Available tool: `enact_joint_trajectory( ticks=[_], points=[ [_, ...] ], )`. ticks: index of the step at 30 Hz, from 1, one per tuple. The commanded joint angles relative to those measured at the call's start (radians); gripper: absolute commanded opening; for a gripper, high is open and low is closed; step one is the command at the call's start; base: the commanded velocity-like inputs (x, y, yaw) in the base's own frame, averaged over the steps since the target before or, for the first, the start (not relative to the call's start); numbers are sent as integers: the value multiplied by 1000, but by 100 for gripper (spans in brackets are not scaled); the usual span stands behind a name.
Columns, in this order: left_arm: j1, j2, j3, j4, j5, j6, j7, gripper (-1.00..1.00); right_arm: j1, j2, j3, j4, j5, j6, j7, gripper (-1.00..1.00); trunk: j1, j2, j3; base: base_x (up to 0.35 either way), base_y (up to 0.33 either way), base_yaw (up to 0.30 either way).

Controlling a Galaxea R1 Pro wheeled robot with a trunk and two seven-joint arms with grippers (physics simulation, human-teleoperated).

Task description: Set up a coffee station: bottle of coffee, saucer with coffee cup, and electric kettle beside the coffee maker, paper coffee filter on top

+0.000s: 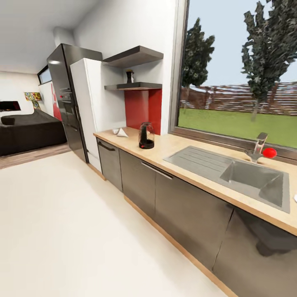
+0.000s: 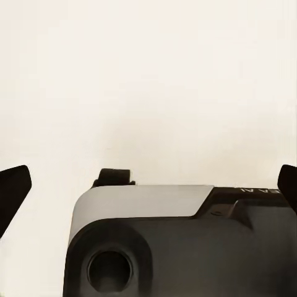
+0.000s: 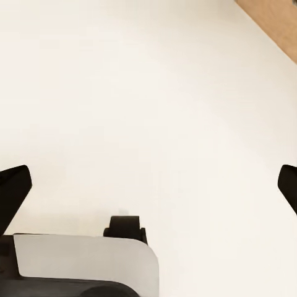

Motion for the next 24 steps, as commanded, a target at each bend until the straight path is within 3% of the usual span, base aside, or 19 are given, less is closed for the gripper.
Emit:
enact_joint_trajectory(
  ticks=[1,15,24],
  points=[
    [0,-1,4,-1,1,-1,0,100,-1,0,1,1,1,-3,0,100,1,0,-1,291,179,271],
    [0,-1,4,-1,1,-1,0,100,-1,1,1,1,1,-3,0,100,1,0,-1,289,188,266],
    [0,-1,4,-1,1,-1,0,100,-1,-1,-1,4,14,-1,2,100,1,0,-1,305,126,53]
  ],
)
